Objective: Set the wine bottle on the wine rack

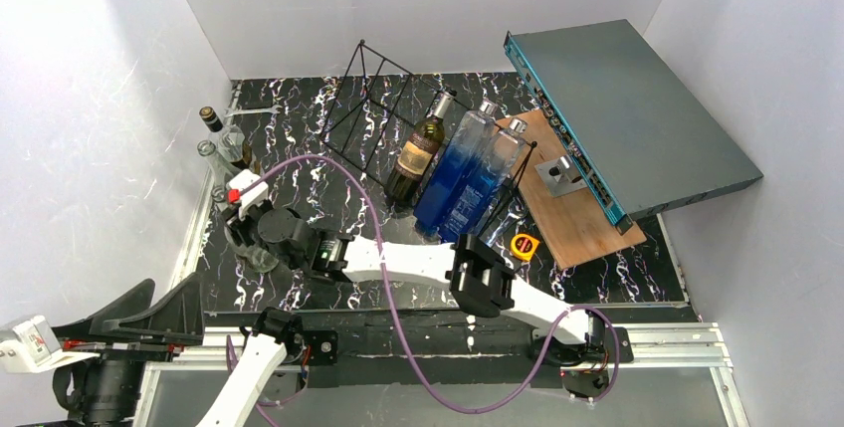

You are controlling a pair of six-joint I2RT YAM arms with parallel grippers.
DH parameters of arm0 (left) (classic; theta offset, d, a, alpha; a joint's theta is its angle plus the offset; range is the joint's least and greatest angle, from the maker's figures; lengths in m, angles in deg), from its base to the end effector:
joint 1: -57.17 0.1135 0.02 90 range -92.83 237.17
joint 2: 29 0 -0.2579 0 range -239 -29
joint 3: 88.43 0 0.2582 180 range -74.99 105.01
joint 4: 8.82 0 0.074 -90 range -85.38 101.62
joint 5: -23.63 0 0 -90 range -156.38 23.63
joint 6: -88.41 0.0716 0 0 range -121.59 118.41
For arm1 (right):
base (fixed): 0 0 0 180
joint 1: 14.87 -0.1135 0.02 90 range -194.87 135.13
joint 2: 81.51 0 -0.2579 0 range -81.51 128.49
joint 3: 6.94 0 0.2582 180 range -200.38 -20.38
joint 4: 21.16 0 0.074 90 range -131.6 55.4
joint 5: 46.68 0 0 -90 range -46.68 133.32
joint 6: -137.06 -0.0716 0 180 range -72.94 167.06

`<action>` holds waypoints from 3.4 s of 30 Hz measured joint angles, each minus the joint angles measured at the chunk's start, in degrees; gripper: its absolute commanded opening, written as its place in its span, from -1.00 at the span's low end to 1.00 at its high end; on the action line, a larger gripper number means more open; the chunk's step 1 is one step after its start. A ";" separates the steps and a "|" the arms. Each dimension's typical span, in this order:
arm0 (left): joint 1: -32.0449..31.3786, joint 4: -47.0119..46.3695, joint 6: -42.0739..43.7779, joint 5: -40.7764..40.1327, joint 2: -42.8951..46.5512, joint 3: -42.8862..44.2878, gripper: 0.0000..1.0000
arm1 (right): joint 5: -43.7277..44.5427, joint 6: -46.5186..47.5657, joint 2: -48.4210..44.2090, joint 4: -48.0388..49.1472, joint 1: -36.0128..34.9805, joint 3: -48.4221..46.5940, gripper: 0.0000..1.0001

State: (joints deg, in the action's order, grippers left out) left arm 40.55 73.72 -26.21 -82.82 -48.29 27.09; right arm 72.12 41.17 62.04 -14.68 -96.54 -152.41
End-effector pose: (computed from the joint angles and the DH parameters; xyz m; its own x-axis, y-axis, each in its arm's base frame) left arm -0.1023 0.0517 0.4891 0.2017 -0.4772 -0.8553 0.1042 0.8788 -0.4657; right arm 0.1241 0.6092 0.2954 -0.0608 0.2052 -0.9768 -0.7960 0.5805 0.1715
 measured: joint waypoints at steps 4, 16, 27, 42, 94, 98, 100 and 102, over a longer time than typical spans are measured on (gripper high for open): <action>0.00 -0.13 0.00 0.13 0.00 -0.42 0.99 | 0.74 0.07 -2.47 -3.32 0.74 1.92 -0.97; 0.00 -0.31 0.42 0.20 0.00 -0.42 0.99 | 2.58 -2.14 -12.07 -8.70 5.03 12.74 -0.97; 0.00 -0.57 0.57 0.42 0.00 -0.92 0.99 | 4.48 -4.46 -21.55 -9.92 10.80 23.21 -0.97; 0.00 -0.87 0.48 0.87 0.00 -0.96 0.99 | 6.86 -4.50 -27.04 -9.90 18.14 26.93 -0.97; -0.07 -0.92 0.59 1.62 0.00 -4.24 0.99 | 3.15 -31.52 -23.06 -22.23 36.30 24.61 -0.97; -0.22 -0.94 0.61 1.57 0.00 -4.76 0.99 | 2.51 -35.04 -19.80 -27.15 37.83 19.21 -0.97; -0.33 -0.94 0.61 1.57 0.00 -4.92 0.99 | 2.56 -36.28 -18.36 -29.46 38.18 16.74 -0.93; -0.44 -0.94 0.63 1.44 0.00 -4.92 0.99 | 2.78 -36.98 -17.38 -30.86 38.29 15.08 -0.81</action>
State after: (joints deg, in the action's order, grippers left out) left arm 40.11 72.78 -25.58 -81.38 -48.29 22.17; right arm 74.90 4.19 44.66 -45.54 -58.25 -137.32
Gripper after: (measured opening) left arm 0.992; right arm 0.493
